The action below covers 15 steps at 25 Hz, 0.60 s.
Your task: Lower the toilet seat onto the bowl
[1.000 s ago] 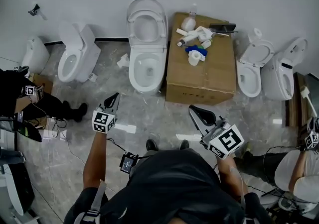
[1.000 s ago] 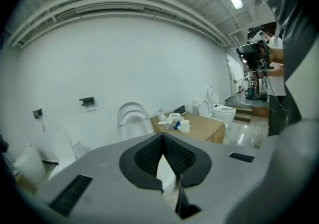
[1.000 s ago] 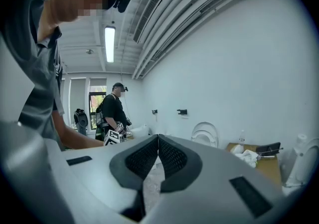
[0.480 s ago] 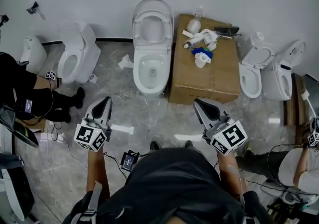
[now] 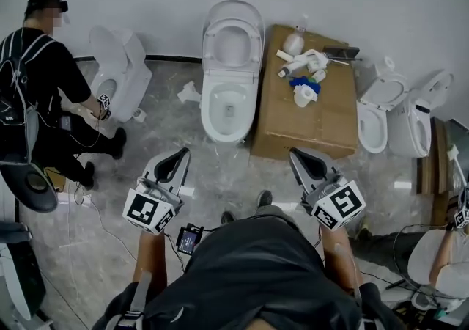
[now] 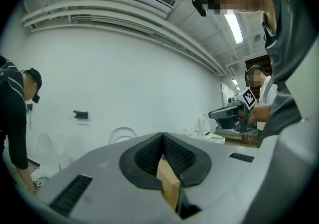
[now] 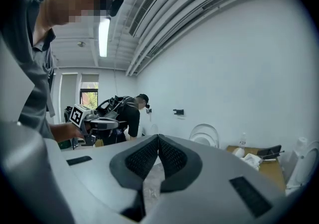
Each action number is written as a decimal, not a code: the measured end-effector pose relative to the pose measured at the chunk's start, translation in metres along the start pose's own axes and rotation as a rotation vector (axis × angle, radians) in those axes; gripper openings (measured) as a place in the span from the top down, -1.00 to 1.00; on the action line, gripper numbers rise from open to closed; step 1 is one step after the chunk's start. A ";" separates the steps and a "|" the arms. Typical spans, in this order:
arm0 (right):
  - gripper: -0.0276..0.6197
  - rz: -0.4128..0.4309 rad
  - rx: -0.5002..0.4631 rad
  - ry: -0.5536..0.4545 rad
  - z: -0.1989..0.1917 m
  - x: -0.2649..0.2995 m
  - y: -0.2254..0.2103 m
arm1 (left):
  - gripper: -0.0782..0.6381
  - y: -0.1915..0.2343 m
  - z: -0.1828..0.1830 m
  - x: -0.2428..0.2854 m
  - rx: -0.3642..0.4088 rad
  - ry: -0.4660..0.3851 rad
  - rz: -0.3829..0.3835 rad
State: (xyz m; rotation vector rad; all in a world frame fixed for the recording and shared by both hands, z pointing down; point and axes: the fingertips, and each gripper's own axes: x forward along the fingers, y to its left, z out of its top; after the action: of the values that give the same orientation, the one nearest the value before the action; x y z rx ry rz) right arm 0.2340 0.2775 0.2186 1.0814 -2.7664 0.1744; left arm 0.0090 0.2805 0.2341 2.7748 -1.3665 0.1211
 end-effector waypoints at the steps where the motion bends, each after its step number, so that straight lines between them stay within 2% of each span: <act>1: 0.89 0.006 0.004 -0.003 0.000 0.004 -0.006 | 0.77 0.001 0.001 0.005 -0.002 0.001 0.004; 5: 0.89 0.047 0.011 -0.023 0.002 0.017 -0.035 | 0.77 0.000 0.004 0.032 -0.033 0.004 0.034; 10: 0.89 0.105 0.024 -0.047 0.009 0.033 -0.082 | 0.77 -0.008 0.016 0.072 -0.010 0.024 0.063; 15: 0.89 0.162 0.004 -0.056 0.011 0.046 -0.119 | 0.77 -0.010 0.013 0.100 -0.023 0.048 0.124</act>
State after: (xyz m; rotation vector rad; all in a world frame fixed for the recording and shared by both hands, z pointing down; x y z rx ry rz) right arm 0.2805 0.1581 0.2227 0.8751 -2.9053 0.1730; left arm 0.0785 0.2066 0.2297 2.6500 -1.5176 0.1746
